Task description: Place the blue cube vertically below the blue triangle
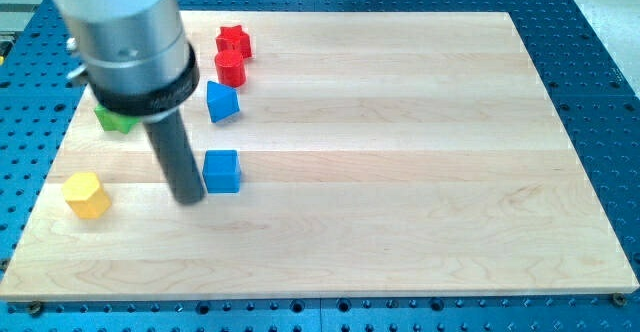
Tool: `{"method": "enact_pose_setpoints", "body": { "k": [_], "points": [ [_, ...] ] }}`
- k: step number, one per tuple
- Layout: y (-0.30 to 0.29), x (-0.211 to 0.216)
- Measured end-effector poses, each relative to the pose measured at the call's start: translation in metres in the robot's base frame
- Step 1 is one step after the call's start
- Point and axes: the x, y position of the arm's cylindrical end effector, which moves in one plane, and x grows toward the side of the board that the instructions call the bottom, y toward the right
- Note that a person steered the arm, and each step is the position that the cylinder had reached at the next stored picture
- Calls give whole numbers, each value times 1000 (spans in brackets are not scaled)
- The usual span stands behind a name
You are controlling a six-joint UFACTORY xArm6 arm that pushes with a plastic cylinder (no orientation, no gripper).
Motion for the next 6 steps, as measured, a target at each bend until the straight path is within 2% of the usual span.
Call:
{"method": "enact_pose_setpoints", "body": {
  "k": [1, 2, 4, 5, 6],
  "points": [
    [10, 44],
    [41, 20],
    [41, -31],
    [36, -35],
    [63, -26]
  ]
}}
